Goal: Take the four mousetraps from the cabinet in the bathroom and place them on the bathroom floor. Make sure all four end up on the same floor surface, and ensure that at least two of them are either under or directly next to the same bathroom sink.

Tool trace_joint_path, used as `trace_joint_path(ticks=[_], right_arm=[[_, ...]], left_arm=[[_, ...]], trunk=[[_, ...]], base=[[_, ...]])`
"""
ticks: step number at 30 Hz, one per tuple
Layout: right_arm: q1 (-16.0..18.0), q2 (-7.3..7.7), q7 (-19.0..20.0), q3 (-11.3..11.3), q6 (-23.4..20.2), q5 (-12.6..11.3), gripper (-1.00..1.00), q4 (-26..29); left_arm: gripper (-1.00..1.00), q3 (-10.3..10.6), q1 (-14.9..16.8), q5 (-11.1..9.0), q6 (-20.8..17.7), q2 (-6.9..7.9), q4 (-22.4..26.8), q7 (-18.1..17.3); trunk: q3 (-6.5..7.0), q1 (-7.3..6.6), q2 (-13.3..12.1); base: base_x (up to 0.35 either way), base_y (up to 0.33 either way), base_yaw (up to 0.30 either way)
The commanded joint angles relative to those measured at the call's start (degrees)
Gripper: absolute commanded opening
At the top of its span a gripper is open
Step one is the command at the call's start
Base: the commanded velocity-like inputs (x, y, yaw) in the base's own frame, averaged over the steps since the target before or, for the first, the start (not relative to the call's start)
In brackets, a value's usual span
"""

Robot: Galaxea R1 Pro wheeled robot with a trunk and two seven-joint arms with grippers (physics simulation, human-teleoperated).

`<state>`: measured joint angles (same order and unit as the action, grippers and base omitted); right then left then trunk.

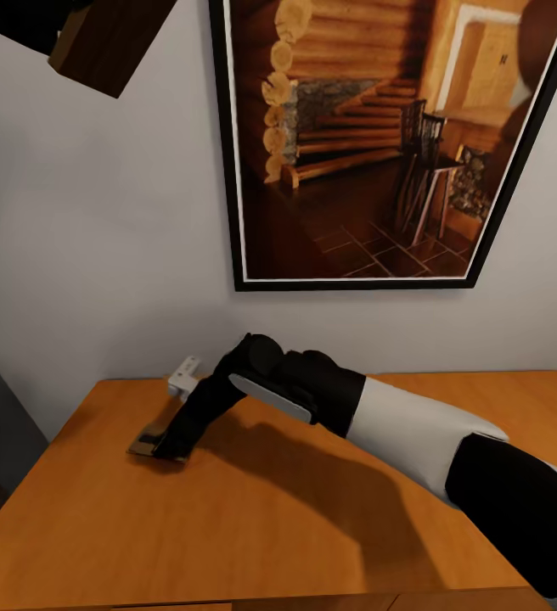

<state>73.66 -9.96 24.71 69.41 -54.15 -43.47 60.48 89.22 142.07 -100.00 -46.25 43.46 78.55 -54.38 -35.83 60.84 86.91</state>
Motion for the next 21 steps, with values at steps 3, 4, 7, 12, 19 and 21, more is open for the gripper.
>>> trace_joint_path(ticks=[3, 4, 7, 12, 19, 21], right_arm=[[0.09, -0.04, 0.15, -2.44, -2.2, 0.95, -1.0, 2.18], [0.09, -0.04, 0.09, -2.95, -2.58, 1.15, -1.0, 2.9], [0.08, -0.04, 0.02, -3.6, -3.02, 1.37, -1.0, 4.78], [0.08, -0.04, -0.06, -4.54, -3.21, 1.45, -1.0, 6.63], [0.15, -0.04, -0.1, -6.55, -3.3, 1.46, -1.0, 7.0], [0.16, -0.04, -0.09, -6.62, -3.32, 1.46, -1.0, 7.01]], left_arm=[[-1.0, 0.73, 0.23, -0.44, -0.24, 0.04, 0.02, -0.03], [-1.0, 1.17, 0.23, -0.5, -0.24, 0.01, 0.02, -0.03], [-1.0, 2.32, 0.23, -0.59, -0.24, -0.03, 0.02, -0.03], [-1.0, 3.92, 0.23, -0.51, 1.21, -0.04, 0.06, -0.03], [-1.0, 8.54, 0.23, -0.69, 5.11, -0.12, 0.26, -0.03], [-1.0, 8.89, 0.23, -0.71, 5.27, -0.18, 0.32, -0.03]], trunk=[[-0.07, 0.0, 0.03], [-0.07, 0.0, 0.03], [-0.07, 0.0, 0.03], [-0.07, 0.0, 0.03], [-0.07, 0.0, 0.03], [-0.07, 0.0, 0.03]], base=[[0.0, 0.0, 0.0], [0.0, 0.0, 0.0], [0.0, 0.0, 0.0], [0.0, 0.0, 0.0], [-0.024, 0.0, 0.0], [-0.221, 0.0, 0.0]])
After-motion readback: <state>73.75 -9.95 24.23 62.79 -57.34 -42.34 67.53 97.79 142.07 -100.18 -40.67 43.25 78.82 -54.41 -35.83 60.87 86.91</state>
